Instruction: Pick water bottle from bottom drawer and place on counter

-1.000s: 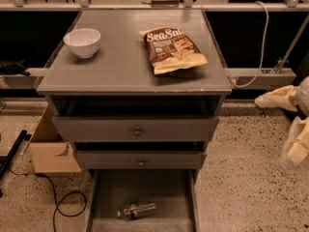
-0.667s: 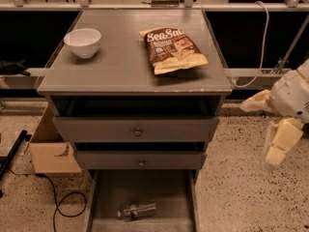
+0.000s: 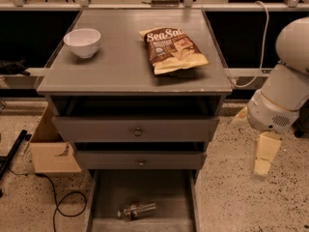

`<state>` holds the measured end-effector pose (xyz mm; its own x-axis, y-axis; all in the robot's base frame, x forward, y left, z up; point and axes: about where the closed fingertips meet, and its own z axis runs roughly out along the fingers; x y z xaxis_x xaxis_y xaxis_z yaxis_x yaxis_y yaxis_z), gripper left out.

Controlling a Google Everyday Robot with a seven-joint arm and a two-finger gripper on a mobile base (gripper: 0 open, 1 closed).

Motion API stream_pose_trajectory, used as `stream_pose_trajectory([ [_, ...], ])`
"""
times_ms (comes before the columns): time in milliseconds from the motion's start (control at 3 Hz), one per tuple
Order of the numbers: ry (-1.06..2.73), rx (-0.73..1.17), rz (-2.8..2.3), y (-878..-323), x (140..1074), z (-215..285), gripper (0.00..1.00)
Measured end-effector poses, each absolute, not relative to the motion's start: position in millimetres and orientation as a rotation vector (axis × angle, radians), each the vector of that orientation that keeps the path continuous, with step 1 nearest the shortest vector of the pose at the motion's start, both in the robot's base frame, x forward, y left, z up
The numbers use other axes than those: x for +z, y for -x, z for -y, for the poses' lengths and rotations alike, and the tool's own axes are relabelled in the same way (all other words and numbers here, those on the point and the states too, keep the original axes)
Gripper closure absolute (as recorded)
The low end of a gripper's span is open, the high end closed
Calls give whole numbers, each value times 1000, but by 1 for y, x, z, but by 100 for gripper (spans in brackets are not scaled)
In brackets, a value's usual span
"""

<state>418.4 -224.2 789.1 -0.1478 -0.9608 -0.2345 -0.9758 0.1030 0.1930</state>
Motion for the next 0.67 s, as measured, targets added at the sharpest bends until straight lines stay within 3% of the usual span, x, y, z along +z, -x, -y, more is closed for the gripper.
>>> stream_pose_trajectory([
  [667, 2018, 462, -2278, -420, 787, 222, 0],
])
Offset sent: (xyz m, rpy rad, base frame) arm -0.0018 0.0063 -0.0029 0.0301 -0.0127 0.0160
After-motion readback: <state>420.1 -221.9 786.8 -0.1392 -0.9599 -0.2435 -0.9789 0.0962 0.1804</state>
